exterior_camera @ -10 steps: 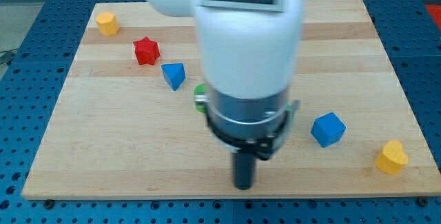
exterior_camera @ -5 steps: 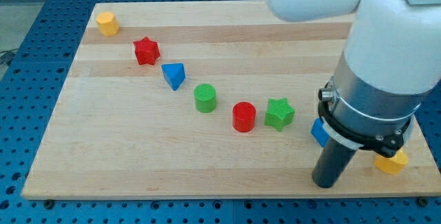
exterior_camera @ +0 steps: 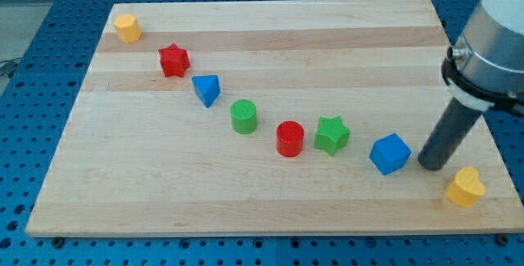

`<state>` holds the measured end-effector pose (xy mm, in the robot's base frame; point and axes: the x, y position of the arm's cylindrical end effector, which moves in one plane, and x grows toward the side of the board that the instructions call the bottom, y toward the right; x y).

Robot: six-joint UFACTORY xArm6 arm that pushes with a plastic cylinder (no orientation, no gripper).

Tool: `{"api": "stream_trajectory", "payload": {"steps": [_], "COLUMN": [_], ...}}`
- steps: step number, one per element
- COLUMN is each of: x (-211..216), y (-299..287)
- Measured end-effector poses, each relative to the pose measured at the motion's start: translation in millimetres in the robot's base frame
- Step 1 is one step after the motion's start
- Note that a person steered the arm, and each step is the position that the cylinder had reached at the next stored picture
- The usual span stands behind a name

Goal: Push the blue cube towards near the yellow heart

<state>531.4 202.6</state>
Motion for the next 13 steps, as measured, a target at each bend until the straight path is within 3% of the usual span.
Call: {"api": "stream_trajectory", "payload": {"steps": [2,3,7,10,12,13], "x": [-51.8,-56.5,-20.1,-19.8,-19.5,-43.5], "y": [-8.9,-29.5,-81.5,-32.2,-32.9,-37.9]}}
